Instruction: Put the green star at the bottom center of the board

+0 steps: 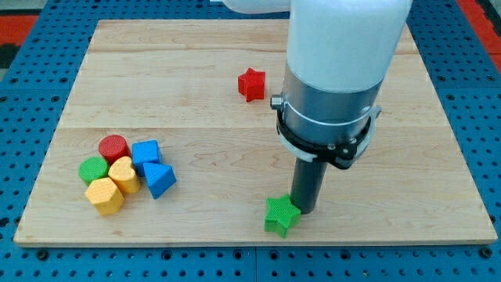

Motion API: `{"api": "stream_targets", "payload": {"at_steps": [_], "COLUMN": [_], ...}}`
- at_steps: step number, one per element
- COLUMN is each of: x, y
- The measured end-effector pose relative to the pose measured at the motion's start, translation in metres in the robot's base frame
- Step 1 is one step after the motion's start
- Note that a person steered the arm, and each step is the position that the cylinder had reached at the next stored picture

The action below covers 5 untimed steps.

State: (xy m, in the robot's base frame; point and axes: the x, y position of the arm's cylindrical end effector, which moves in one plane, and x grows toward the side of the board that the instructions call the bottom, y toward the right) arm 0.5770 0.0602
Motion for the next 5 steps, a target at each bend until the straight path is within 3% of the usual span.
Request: {"api": "stream_targets", "payload": {"at_steps": [1,2,3,4,5], "x": [0.028,0.041,0.027,0.015,0.041], "y": [0.050,0.009,-0.064,-0.089,-0.136]}}
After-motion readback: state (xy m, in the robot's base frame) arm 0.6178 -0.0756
